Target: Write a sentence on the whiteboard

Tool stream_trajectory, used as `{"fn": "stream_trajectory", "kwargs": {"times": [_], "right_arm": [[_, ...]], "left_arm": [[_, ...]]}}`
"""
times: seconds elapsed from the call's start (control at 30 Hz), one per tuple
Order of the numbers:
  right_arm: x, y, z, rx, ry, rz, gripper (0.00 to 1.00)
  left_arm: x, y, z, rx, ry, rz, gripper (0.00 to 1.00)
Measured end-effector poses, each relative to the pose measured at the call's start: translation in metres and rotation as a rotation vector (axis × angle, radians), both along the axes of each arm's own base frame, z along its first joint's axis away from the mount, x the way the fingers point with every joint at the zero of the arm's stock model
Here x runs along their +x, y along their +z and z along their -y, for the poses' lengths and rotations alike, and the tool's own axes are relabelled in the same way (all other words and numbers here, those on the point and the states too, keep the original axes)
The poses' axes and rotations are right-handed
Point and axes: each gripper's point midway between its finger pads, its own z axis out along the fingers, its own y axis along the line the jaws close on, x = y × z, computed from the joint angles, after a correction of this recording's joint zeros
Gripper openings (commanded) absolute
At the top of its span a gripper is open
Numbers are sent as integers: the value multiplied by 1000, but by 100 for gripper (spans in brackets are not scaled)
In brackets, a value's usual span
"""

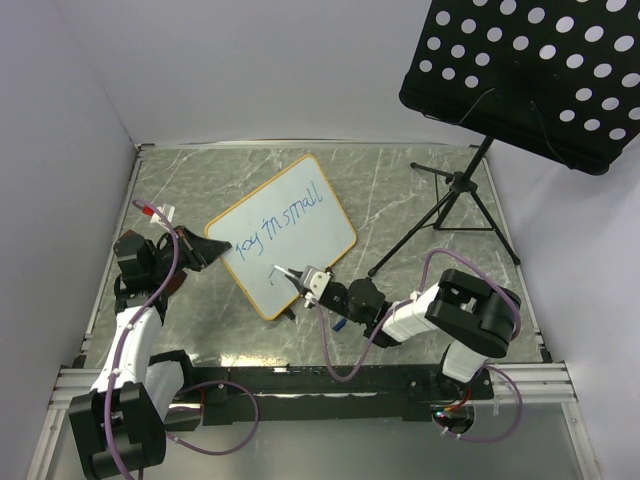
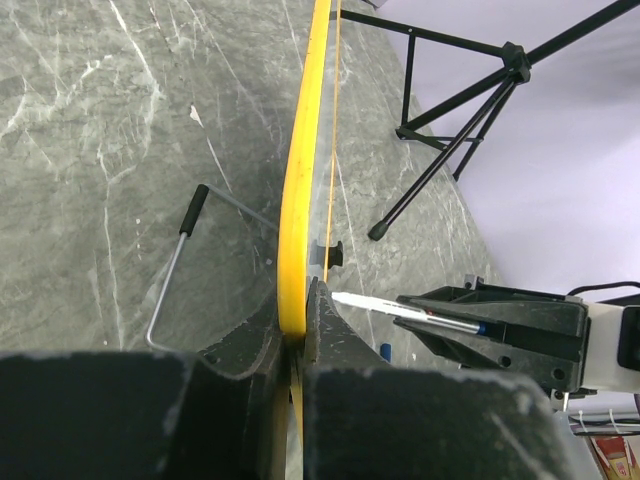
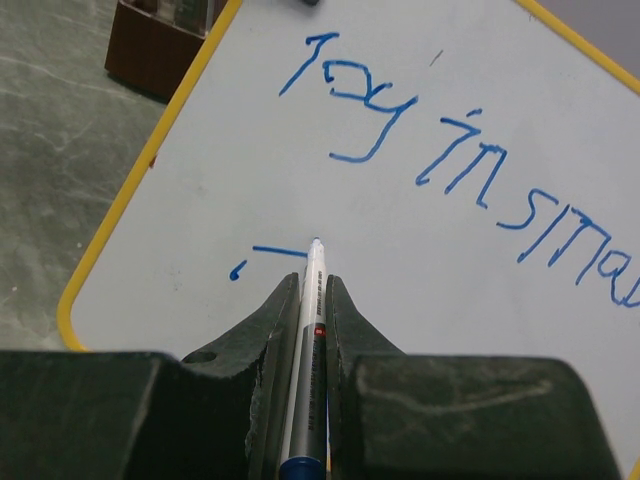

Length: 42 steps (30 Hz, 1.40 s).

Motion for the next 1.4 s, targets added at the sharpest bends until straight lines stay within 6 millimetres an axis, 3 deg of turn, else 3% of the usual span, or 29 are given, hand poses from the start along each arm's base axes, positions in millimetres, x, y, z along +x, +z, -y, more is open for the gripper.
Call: {"fn": "stream_trajectory", "kwargs": {"times": [0.33,0.73,1.4], "right_arm": [[7,24,-12,54,-1,23,0],[0,6,-5,15,13,1,0],[-5,-3,-3,-3,34,-12,0]], "left_arm": [[0,0,0,0,0,0,1],[0,0,0,0,-1,0,1],[0,0,0,0,-1,1,1]]}}
